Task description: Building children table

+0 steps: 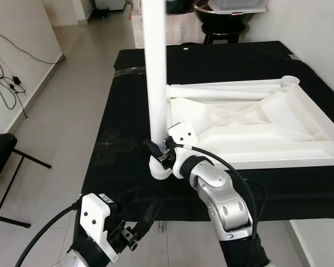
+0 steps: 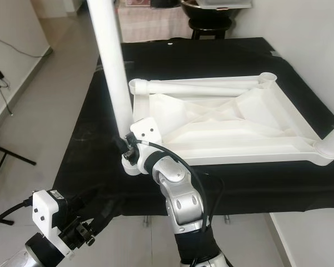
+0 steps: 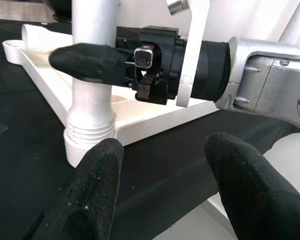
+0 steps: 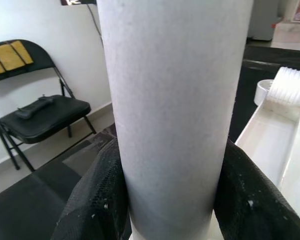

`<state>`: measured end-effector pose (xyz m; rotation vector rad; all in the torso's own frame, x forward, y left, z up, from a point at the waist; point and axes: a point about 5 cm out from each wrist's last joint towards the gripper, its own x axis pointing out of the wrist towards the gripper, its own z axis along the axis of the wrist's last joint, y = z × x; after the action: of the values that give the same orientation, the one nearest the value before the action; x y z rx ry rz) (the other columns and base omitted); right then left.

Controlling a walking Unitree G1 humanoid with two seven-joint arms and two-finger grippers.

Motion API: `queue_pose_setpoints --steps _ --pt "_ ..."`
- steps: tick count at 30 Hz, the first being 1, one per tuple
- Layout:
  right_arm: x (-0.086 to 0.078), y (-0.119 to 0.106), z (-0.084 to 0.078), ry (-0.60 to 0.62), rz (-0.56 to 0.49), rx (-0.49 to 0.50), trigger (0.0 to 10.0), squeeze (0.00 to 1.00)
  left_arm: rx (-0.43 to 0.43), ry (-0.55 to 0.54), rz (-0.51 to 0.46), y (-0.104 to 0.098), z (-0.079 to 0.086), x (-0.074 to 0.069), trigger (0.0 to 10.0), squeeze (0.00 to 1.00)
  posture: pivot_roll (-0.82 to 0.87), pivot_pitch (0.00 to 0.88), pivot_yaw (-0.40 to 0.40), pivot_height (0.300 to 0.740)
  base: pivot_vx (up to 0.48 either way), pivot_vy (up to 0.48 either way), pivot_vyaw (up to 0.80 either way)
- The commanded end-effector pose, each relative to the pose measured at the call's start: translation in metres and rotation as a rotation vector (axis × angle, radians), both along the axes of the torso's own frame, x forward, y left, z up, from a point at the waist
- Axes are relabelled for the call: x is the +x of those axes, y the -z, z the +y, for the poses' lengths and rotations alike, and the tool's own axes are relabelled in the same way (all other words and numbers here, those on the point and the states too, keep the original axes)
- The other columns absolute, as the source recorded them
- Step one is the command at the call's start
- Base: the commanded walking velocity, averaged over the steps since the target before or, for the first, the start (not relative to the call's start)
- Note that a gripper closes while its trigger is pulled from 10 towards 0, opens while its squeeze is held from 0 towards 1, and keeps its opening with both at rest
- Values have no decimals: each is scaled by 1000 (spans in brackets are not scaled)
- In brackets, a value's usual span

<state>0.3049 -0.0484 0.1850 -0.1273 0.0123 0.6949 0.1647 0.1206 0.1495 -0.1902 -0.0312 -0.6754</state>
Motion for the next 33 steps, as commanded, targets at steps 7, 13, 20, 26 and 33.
queue_pose_setpoints --steps 7,13,20,26,33 --pt "-26 -14 20 -572 46 46 10000 1000 14 -12 25 5 3 -1 10000 0 61 135 31 740 0 0 0" --pt "-21 -18 12 -848 -34 -123 10000 0 13 -6 28 5 2 -2 10000 0 75 137 21 740 0 0 0" --pt "0 -24 13 -878 -29 -144 10000 0 11 -10 28 5 1 -4 10000 0 86 144 16 740 0 0 0" --pt "12 -29 10 -886 -6 -129 0 0 8 -6 30 4 -1 -6 10000 0 86 153 15 740 0 0 0" --pt "12 -19 -4 -881 30 -127 0 0 3 -2 32 4 -2 -7 10000 0 78 157 19 740 0 0 0"
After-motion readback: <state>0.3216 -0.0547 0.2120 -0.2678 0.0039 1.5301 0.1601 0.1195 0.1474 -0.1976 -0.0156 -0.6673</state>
